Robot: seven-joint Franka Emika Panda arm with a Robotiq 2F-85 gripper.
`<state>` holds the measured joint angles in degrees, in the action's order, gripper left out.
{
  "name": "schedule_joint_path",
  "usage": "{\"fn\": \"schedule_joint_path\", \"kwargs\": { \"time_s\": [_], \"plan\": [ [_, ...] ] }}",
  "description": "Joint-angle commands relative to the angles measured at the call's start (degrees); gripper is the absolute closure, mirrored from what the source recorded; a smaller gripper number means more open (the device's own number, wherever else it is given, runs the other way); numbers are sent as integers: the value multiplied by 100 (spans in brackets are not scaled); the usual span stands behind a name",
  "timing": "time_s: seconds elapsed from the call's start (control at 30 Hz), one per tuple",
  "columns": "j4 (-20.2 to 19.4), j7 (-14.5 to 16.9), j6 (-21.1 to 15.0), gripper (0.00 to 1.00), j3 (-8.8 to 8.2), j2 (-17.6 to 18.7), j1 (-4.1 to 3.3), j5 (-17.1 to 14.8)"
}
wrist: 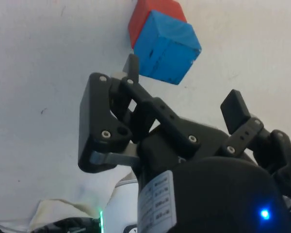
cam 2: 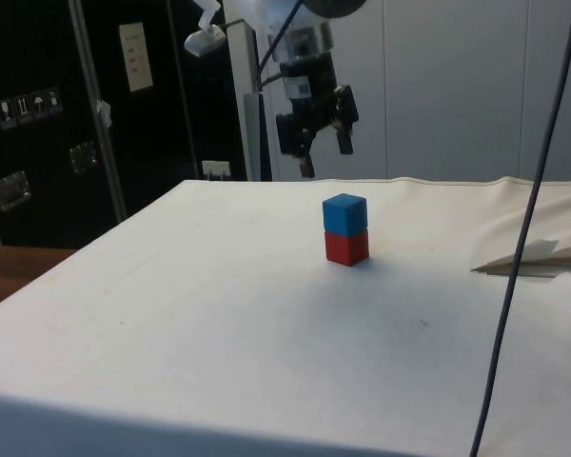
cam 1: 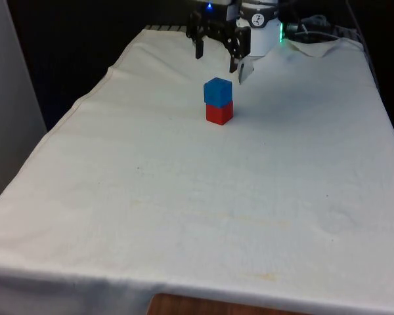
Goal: Stack the two cubes.
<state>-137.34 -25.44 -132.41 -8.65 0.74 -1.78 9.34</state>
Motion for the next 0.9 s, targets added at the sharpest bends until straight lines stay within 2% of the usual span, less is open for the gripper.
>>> {"fn": "schedule_joint_path", "kwargs": {
  "time_s": [0.0,0.07,0.17,0.3,0.33,0.6,0.67,0.73,0.87],
  "plan": [
    [23,115,92,0,6,-63,-6,-69],
    [29,86,63,0,0,-52,0,0],
    [109,304,246,0,6,-172,-11,-69],
    [166,447,355,0,11,-252,-11,-52],
    [160,395,298,0,6,-223,0,-6],
    [292,773,579,0,29,-430,-11,-17],
    [286,756,544,0,23,-418,0,-6],
    [327,911,636,0,46,-493,-11,-6],
    [350,1026,630,0,80,-498,-17,-11]
  ]
}}
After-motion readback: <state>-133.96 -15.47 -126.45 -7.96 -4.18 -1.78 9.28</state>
